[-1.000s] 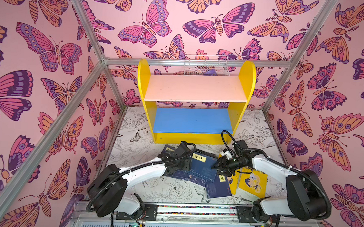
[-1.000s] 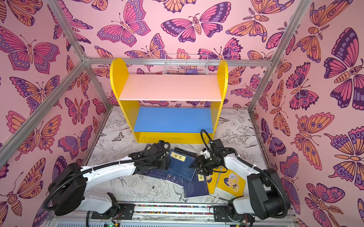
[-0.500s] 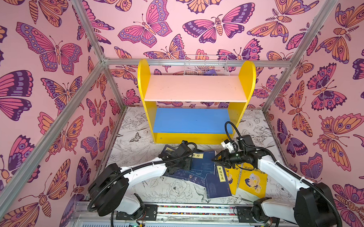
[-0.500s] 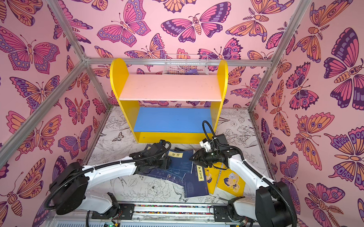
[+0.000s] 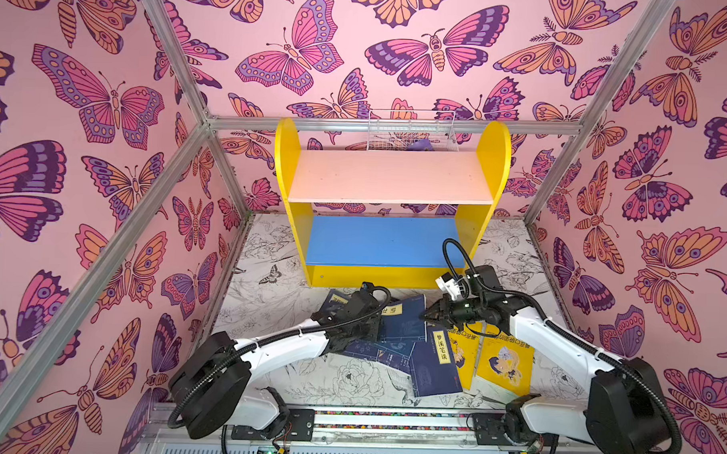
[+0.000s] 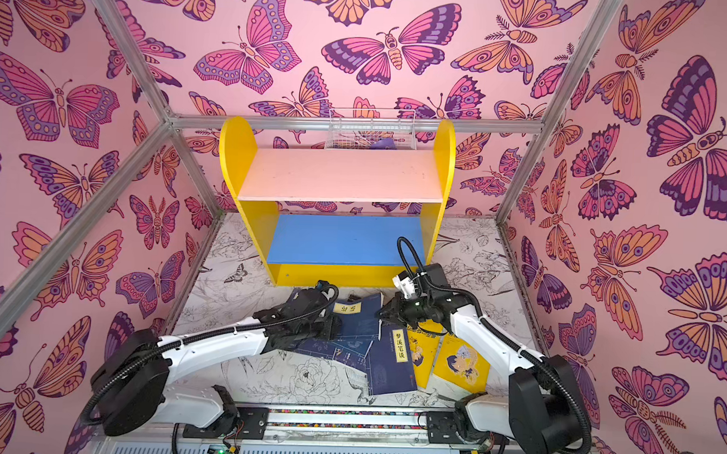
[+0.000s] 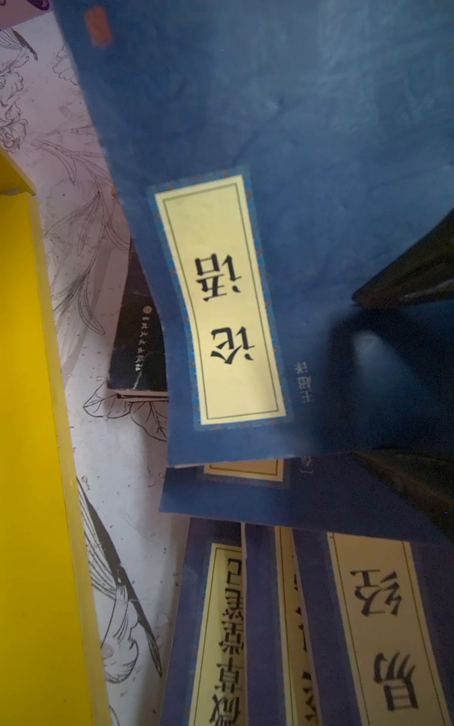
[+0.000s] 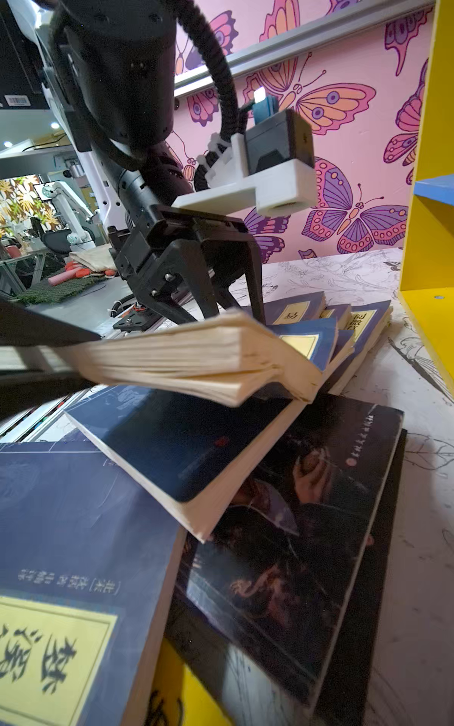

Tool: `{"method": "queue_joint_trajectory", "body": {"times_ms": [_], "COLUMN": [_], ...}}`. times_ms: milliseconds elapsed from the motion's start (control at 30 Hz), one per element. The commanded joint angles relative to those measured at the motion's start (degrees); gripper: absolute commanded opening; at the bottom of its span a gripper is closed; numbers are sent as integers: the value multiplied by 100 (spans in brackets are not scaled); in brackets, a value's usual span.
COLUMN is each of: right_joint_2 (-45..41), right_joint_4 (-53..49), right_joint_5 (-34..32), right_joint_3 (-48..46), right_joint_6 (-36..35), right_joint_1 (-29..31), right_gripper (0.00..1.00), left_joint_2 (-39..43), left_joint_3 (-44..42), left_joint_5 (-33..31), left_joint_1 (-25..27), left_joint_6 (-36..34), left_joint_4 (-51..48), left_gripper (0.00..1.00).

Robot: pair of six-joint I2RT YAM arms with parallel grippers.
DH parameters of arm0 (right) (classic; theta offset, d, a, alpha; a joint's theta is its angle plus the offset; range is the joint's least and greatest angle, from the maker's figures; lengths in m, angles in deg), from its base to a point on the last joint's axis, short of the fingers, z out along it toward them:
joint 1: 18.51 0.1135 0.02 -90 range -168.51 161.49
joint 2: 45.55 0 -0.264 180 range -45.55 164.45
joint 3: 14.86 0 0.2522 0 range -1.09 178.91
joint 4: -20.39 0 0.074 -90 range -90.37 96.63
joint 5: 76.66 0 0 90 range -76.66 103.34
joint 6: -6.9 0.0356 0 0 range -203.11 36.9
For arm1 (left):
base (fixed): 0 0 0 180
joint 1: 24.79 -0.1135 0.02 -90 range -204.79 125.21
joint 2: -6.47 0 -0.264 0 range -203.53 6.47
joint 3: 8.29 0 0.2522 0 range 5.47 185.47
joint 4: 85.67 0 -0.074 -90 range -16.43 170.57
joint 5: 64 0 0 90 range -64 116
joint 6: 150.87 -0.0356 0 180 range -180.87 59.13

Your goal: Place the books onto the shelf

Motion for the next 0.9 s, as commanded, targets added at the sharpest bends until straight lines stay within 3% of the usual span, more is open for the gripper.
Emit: {"method": "queue_joint_trajectory", "body": {"times_ms": [0,67,133,233,300,367,467,567,667,867], "right_joint_2": [-147,-294,-500,-802,-940,-1004,-933,-620,-83,1223], "right_joint_4": [227,227,212,183,252,485,1035,1752,2364,4119], "right_joint_5": [-71,-196,-341,-567,-681,-722,-846,-1197,-1533,-2033], "right_joint_3": [271,291,337,499,641,801,1044,1308,1631,1992], "right_joint_6": [-161,-204,-268,-374,-365,-283,-77,146,251,863], "right_joint_1": [87,90,83,89,83,86,116,259,531,919], "right_gripper": [0,0,0,0,0,0,0,0,0,0], "left_joint_2": [91,344,849,1870,2682,3757,5094,5883,6057,5709], "left_joint_3": [-247,-347,-489,-814,-1014,-1227,-1470,-1493,-1379,-1382], "left_joint_5": [282,50,-276,-1357,-2425,-3513,-4383,-4631,-4596,-4167], "left_joint_1": [66,53,26,4,-13,-22,-46,-133,-221,-238], "left_joint_6": [-92,46,270,1032,1988,3367,5238,5807,6079,6142], "left_joint_4": [-159,-123,-97,-233,-811,-1835,-3456,-4584,-5372,-5460], "left_gripper": [58,58,68,82,83,81,79,79,79,81]}}
